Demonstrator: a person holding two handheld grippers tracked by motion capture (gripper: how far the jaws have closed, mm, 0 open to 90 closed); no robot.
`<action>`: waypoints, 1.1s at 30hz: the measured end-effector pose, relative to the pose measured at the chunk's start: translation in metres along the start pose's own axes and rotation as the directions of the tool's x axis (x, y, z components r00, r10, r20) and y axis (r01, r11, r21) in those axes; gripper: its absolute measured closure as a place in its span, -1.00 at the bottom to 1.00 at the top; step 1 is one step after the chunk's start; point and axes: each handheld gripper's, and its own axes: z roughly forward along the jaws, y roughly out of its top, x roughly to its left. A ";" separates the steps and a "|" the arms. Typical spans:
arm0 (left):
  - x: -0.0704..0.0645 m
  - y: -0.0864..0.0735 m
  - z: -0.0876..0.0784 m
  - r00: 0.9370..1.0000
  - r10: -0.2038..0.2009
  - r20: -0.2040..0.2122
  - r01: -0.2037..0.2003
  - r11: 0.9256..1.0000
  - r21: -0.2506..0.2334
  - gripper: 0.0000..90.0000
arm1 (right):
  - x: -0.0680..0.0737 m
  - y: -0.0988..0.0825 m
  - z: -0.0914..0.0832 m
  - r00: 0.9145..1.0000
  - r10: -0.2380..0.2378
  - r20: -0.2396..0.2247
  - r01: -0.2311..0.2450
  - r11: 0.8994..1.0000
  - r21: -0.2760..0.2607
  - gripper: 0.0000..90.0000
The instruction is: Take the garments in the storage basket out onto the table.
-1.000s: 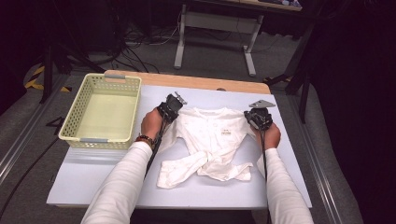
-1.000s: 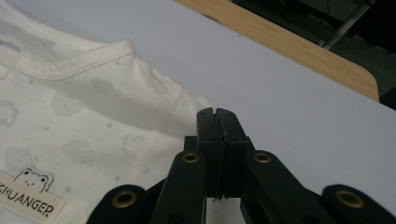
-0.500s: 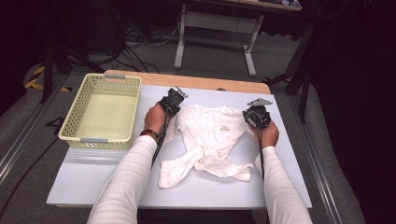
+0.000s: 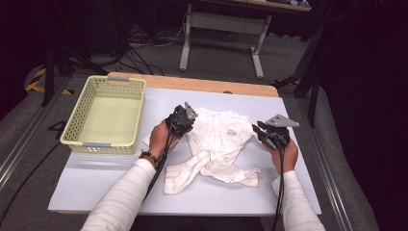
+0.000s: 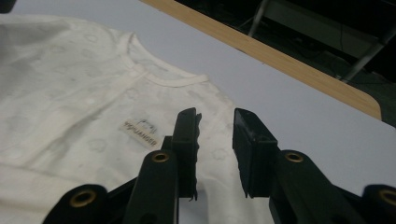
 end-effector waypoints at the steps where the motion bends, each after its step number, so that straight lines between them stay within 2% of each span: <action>1: -0.002 -0.004 -0.006 1.000 0.003 0.018 -0.003 1.000 -0.018 0.68 | 0.003 -0.003 -0.007 1.000 -0.001 -0.013 0.001 1.000 -0.010 0.58; 3: -0.007 -0.013 -0.016 0.999 0.012 0.049 -0.009 0.998 -0.055 0.60 | 0.009 -0.009 -0.017 0.999 -0.003 -0.035 0.002 1.000 -0.029 0.56; 5: -0.011 -0.021 -0.023 0.998 0.036 0.053 -0.033 0.998 -0.060 0.52 | 0.014 -0.015 -0.023 0.997 0.001 -0.073 -0.004 0.999 -0.035 0.53; 7: -0.016 -0.031 -0.032 0.996 0.025 0.083 -0.020 0.997 -0.068 0.46 | 0.021 -0.020 -0.028 0.996 -0.023 -0.089 0.019 0.999 -0.042 0.51; 10: -0.023 -0.044 -0.046 0.992 0.038 0.118 -0.028 0.995 -0.091 0.39 | 0.034 -0.027 -0.037 0.988 -0.047 -0.145 0.040 0.998 -0.051 0.50; 12: -0.027 -0.052 -0.056 0.987 0.038 0.158 -0.021 0.994 -0.104 0.35 | 0.039 -0.029 -0.040 0.983 -0.052 -0.174 0.045 0.998 -0.047 0.44; 15: -0.037 -0.060 -0.069 0.978 0.073 0.194 -0.055 0.994 -0.096 0.31 | 0.048 -0.034 -0.045 0.971 -0.031 -0.237 0.019 0.999 -0.050 0.42; 16: -0.040 -0.064 -0.074 0.973 0.078 0.217 -0.059 0.994 -0.091 0.30 | 0.052 -0.036 -0.046 0.966 -0.038 -0.254 0.029 0.999 -0.040 0.40; 18: -0.045 -0.072 -0.079 0.968 0.076 0.238 -0.060 0.996 -0.073 0.25 | 0.060 -0.041 -0.048 0.965 -0.066 -0.254 0.063 0.998 -0.020 0.31; 19: -0.048 -0.077 -0.081 0.964 0.078 0.255 -0.065 0.996 -0.059 0.22 | 0.063 -0.043 -0.050 0.962 -0.078 -0.260 0.077 0.997 -0.012 0.29; 22: -0.054 -0.091 -0.084 0.954 0.070 0.293 -0.071 0.997 -0.007 0.08 | 0.067 -0.054 -0.054 0.955 -0.083 -0.286 0.089 0.996 0.010 0.15; 23: -0.055 -0.094 -0.085 0.953 0.063 0.296 -0.066 0.998 0.001 0.04 | 0.068 -0.058 -0.055 0.954 -0.079 -0.290 0.091 0.995 0.028 0.11; 25: -0.055 -0.100 -0.084 0.957 0.065 0.282 -0.075 0.997 0.025 -0.01 | 0.068 -0.065 -0.057 0.955 -0.087 -0.282 0.105 0.993 0.051 0.06; 26: -0.053 -0.102 -0.082 0.956 0.045 0.289 -0.058 0.998 0.037 -0.04 | 0.067 -0.068 -0.058 0.955 -0.084 -0.284 0.103 0.993 0.053 0.04; 27: -0.052 -0.103 -0.081 0.954 0.036 0.296 -0.050 0.998 0.040 -0.05 | 0.064 -0.071 -0.060 0.956 -0.069 -0.286 0.091 0.994 0.065 0.00; 29: -0.052 -0.105 -0.078 0.956 0.030 0.291 -0.048 0.997 0.054 -0.07 | 0.061 -0.076 -0.060 0.956 -0.040 -0.290 0.066 0.994 0.082 -0.07; 30: -0.052 -0.106 -0.077 0.954 0.030 0.298 -0.047 0.998 0.049 -0.08 | 0.059 -0.078 -0.060 0.954 -0.023 -0.297 0.051 0.995 0.088 -0.09; 31: -0.053 -0.105 -0.077 0.954 0.035 0.298 -0.052 0.997 0.051 -0.07 | 0.057 -0.079 -0.059 0.948 0.000 -0.318 0.034 0.995 0.099 -0.10; 32: -0.052 -0.105 -0.076 0.953 0.038 0.302 -0.056 0.997 0.051 -0.07 | 0.056 -0.081 -0.058 0.944 0.004 -0.330 0.037 0.992 0.119 -0.12; 33: -0.051 -0.105 -0.076 0.949 0.025 0.316 -0.045 0.997 0.058 -0.06 | 0.055 -0.081 -0.057 0.948 -0.006 -0.318 0.049 0.991 0.128 -0.11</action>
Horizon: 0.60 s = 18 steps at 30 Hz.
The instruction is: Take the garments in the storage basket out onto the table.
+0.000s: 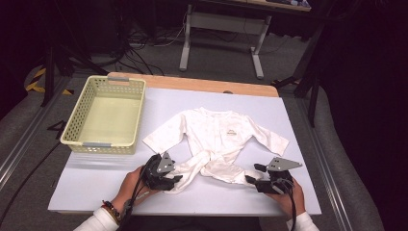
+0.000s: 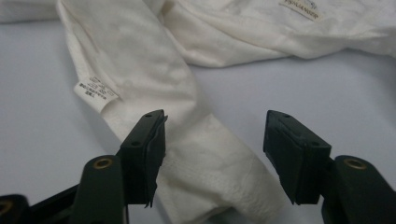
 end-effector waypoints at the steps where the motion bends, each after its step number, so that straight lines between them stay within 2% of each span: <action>1: 0.002 0.000 0.000 1.000 -0.006 0.011 0.006 1.000 0.001 -0.04 | -0.001 0.000 0.001 1.000 -0.014 0.019 0.013 1.000 0.016 -0.09; 3: 0.003 0.000 0.000 0.999 -0.021 0.029 0.021 1.000 0.006 -0.02 | -0.003 0.000 0.004 0.999 -0.007 0.033 0.005 0.999 0.044 -0.09; 4: 0.003 0.000 0.000 0.999 -0.015 0.047 0.015 1.000 0.004 0.05 | -0.004 -0.001 0.006 0.999 0.005 0.033 -0.007 0.999 0.051 -0.07; 5: 0.002 -0.001 0.000 0.999 -0.011 0.053 0.010 1.000 0.003 0.18 | -0.005 -0.001 0.007 1.000 0.013 0.027 -0.015 0.999 0.052 -0.02; 9: 0.005 0.000 0.000 0.997 -0.037 0.075 0.036 0.999 0.009 0.29 | -0.005 -0.001 0.007 1.000 0.022 0.002 -0.022 0.998 0.054 0.25; 11: 0.007 -0.001 0.000 0.996 -0.049 0.068 0.049 0.999 0.004 0.45 | -0.006 -0.001 0.008 0.999 0.024 -0.026 -0.022 0.998 0.059 0.42; 15: 0.004 0.000 0.000 0.998 -0.032 0.063 0.031 1.000 0.003 0.57 | -0.006 0.000 0.008 0.998 0.012 -0.061 -0.009 0.998 0.058 0.77; 18: 0.001 0.000 -0.001 0.999 -0.012 0.045 0.012 1.000 -0.008 0.72 | -0.003 0.000 0.008 0.998 -0.003 -0.060 0.006 0.998 0.057 0.84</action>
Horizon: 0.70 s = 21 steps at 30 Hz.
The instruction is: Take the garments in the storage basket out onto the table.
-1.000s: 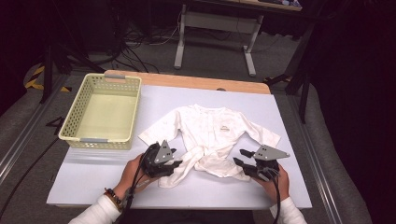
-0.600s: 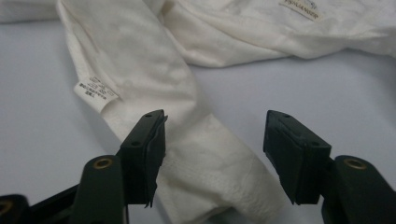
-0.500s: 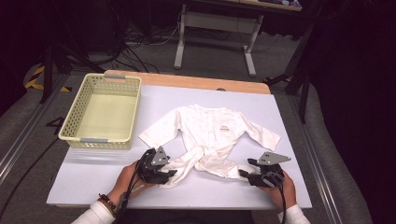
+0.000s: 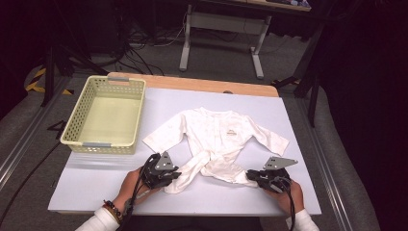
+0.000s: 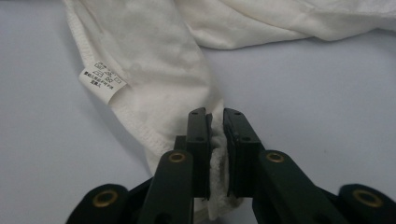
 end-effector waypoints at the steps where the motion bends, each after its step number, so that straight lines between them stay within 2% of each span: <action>1: 0.001 0.000 -0.001 1.000 -0.007 0.000 0.007 1.000 -0.016 0.81 | 0.000 0.000 0.000 1.000 -0.002 0.005 0.002 1.000 -0.002 0.85; 3: 0.002 0.001 -0.004 1.000 -0.025 -0.002 0.024 0.999 -0.040 0.90 | 0.001 0.000 -0.002 1.000 -0.003 0.012 0.003 1.000 -0.026 0.86; 5: 0.003 0.003 -0.010 0.999 -0.017 -0.042 0.014 0.997 -0.077 0.96 | 0.003 0.002 -0.008 1.000 -0.010 0.024 0.012 0.998 -0.068 0.87; 7: 0.006 0.007 -0.016 0.997 -0.036 -0.064 0.028 0.992 -0.122 0.97 | 0.007 0.006 -0.015 0.999 -0.017 0.031 0.020 0.993 -0.119 0.87; 11: 0.011 0.020 -0.030 0.992 -0.029 -0.120 0.004 0.979 -0.202 0.97 | 0.018 0.014 -0.024 0.999 -0.042 -0.017 0.038 0.979 -0.200 0.87; 13: 0.013 0.029 -0.035 0.989 -0.027 -0.142 -0.007 0.973 -0.232 0.97 | 0.027 0.018 -0.024 0.998 -0.064 -0.028 0.057 0.974 -0.217 0.87; 15: 0.015 0.041 -0.040 0.987 -0.029 -0.156 -0.015 0.961 -0.277 0.97 | 0.039 0.024 -0.022 0.994 -0.098 -0.056 0.082 0.970 -0.229 0.87; 19: 0.015 0.063 -0.040 0.985 -0.008 -0.171 -0.045 0.951 -0.306 0.97 | 0.059 0.034 -0.014 0.986 -0.146 -0.083 0.122 0.964 -0.237 0.87; 21: 0.016 0.076 -0.037 0.986 0.000 -0.166 -0.054 0.947 -0.318 0.96 | 0.069 0.039 -0.008 0.979 -0.178 -0.103 0.150 0.960 -0.238 0.87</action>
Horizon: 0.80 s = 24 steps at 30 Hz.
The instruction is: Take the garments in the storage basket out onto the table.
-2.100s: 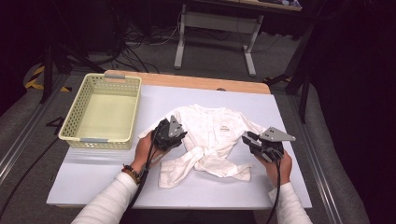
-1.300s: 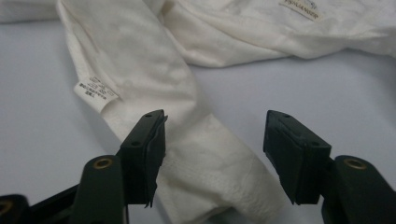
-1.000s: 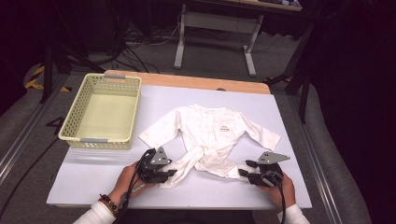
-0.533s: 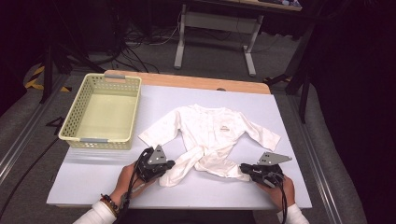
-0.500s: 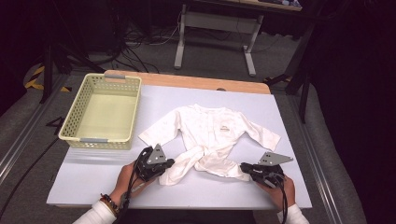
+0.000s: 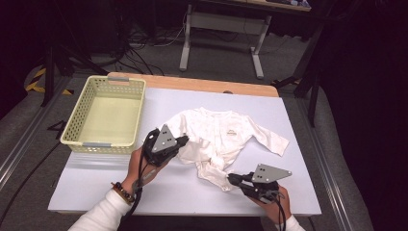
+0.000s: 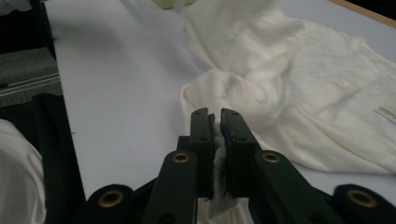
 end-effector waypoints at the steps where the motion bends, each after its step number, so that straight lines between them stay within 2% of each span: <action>1: 0.000 0.005 0.004 1.000 0.005 0.003 -0.005 1.000 -0.004 0.97 | 0.004 0.002 0.005 1.000 -0.010 -0.014 0.010 1.000 0.005 0.87; 3: -0.001 0.015 0.014 1.000 0.010 0.023 -0.010 1.000 -0.012 0.96 | 0.012 0.007 0.014 0.999 -0.037 -0.035 0.038 0.999 0.016 0.87; 5: -0.003 0.023 0.027 0.998 0.021 0.061 -0.020 1.000 -0.018 0.96 | 0.021 0.012 0.023 0.996 -0.069 -0.056 0.071 0.997 0.023 0.87; 7: -0.007 0.029 0.038 0.996 0.030 0.083 -0.029 0.999 -0.017 0.96 | 0.026 0.014 0.026 0.994 -0.086 -0.064 0.088 0.996 0.019 0.78; 9: -0.011 0.032 0.045 0.994 0.032 0.104 -0.030 0.999 -0.018 0.96 | 0.030 0.016 0.026 0.994 -0.104 -0.019 0.104 0.995 0.006 0.53; 12: -0.017 0.035 0.050 0.990 0.067 0.126 -0.065 0.998 -0.021 0.96 | 0.022 0.016 0.016 0.994 -0.096 0.046 0.098 0.994 -0.041 0.40; 13: -0.019 0.036 0.051 0.989 0.076 0.129 -0.074 0.997 -0.015 0.95 | 0.016 0.016 0.010 0.993 -0.079 0.086 0.084 0.995 -0.058 0.33; 15: -0.022 0.037 0.052 0.985 0.098 0.144 -0.097 0.995 -0.011 0.95 | 0.007 0.018 0.003 0.985 -0.073 0.156 0.085 0.994 -0.072 0.23; 17: -0.024 0.038 0.052 0.984 0.104 0.147 -0.104 0.995 -0.013 0.95 | -0.003 0.020 0.000 0.970 -0.076 0.230 0.097 0.992 -0.078 0.12; 18: -0.025 0.038 0.052 0.982 0.108 0.155 -0.107 0.994 -0.013 0.95 | -0.007 0.021 -0.001 0.967 -0.070 0.246 0.094 0.992 -0.085 0.08; 19: -0.026 0.037 0.051 0.982 0.095 0.161 -0.093 0.995 -0.021 0.95 | -0.011 0.022 0.000 0.964 -0.066 0.258 0.092 0.992 -0.091 0.05; 22: -0.026 0.035 0.049 0.980 0.094 0.174 -0.090 0.995 -0.033 0.94 | -0.023 0.029 0.007 0.961 -0.068 0.269 0.094 0.992 -0.081 -0.15; 24: -0.028 0.033 0.047 0.979 0.100 0.177 -0.095 0.995 -0.037 0.94 | -0.028 0.031 0.014 0.957 -0.077 0.279 0.108 0.990 -0.095 -0.16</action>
